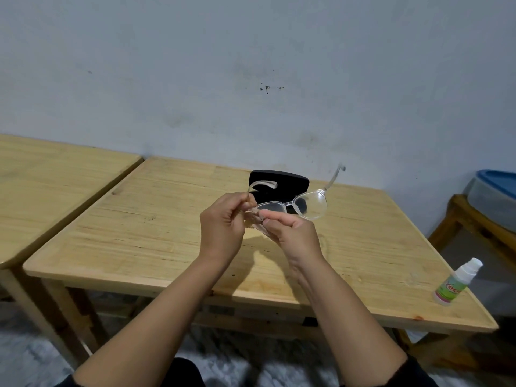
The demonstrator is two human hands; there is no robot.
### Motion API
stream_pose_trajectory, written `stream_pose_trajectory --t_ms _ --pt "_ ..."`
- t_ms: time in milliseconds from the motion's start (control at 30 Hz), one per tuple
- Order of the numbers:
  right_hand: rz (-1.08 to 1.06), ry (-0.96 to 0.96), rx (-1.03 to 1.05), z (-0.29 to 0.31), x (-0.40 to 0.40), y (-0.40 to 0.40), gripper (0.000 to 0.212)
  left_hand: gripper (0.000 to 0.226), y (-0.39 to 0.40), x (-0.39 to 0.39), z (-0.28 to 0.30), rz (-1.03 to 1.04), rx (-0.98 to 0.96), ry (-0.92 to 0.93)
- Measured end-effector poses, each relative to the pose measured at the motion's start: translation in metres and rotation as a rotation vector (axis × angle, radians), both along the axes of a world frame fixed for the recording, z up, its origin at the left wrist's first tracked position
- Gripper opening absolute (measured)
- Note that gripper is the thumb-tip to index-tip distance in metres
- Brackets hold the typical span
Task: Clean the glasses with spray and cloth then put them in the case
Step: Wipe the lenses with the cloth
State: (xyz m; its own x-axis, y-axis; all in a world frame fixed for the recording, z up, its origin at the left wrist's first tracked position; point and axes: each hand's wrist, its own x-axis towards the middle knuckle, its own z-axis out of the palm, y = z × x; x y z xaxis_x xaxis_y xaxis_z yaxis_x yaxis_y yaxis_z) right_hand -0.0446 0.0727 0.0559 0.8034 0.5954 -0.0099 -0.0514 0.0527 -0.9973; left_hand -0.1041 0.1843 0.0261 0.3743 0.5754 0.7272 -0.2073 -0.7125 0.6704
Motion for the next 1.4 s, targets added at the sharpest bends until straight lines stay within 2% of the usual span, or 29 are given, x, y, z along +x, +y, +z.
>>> stream_pose_trajectory --t_ms 333,533,733,933,1200,1400 --pt "-0.262 -0.030 0.038 -0.015 -0.012 0.002 0.022 0.034 0.011 -0.010 -0.001 -0.002 0.044 -0.007" --pt "-0.325 0.073 0.017 -0.023 -0.003 -0.002 0.023 0.036 0.038 -0.027 0.000 0.106 0.047 -0.020" --pt "-0.330 0.103 -0.024 -0.032 -0.003 0.000 0.019 0.018 0.074 -0.069 -0.001 0.266 0.165 0.057" --pt "-0.292 0.097 -0.061 -0.044 -0.006 0.008 0.018 0.022 0.111 -0.125 -0.012 0.389 0.283 0.199" --pt "-0.254 0.102 -0.094 -0.056 -0.015 0.023 0.016 0.031 0.131 -0.163 -0.040 0.438 0.215 0.447" --pt "-0.244 0.124 -0.089 -0.058 -0.017 0.026 0.017 0.033 0.136 -0.164 -0.048 0.418 0.145 0.493"
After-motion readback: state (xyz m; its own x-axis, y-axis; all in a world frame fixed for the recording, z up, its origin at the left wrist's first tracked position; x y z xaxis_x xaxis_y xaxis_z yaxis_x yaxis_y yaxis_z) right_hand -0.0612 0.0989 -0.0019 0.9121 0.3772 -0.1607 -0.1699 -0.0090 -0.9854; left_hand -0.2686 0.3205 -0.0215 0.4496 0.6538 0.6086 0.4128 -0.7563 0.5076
